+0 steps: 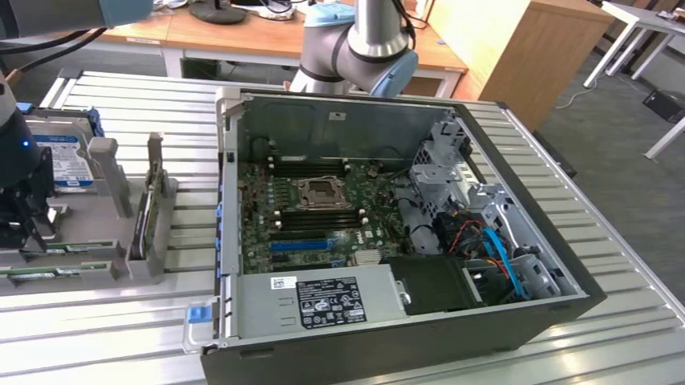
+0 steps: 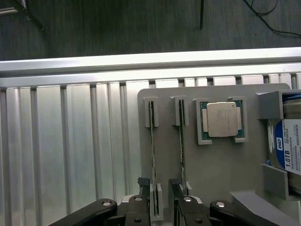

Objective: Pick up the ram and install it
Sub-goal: 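Pick up the ram and move it above insertion slot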

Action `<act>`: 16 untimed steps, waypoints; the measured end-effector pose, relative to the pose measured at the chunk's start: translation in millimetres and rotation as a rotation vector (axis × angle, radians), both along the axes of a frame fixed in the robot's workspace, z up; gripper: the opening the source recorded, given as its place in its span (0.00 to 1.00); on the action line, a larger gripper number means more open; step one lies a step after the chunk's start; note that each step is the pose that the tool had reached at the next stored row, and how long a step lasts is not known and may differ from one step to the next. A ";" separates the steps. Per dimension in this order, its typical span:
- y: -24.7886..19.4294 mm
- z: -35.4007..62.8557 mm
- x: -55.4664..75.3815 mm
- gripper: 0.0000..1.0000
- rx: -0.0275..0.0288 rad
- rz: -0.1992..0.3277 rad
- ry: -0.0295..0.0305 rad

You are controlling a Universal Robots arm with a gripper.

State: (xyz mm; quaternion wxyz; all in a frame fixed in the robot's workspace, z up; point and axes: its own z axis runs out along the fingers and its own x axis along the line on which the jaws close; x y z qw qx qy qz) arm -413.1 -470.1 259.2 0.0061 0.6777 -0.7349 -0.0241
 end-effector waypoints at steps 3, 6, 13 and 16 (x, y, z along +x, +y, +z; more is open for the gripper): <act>0.0 -2.7 0.0 0.30 0.0000 0.000 0.0000; 0.0 -5.1 0.0 0.30 0.0000 0.000 0.0000; 0.0 -8.7 0.0 0.30 -0.0002 0.000 0.0003; -0.3 -9.0 -0.1 0.30 0.0001 0.000 -0.0001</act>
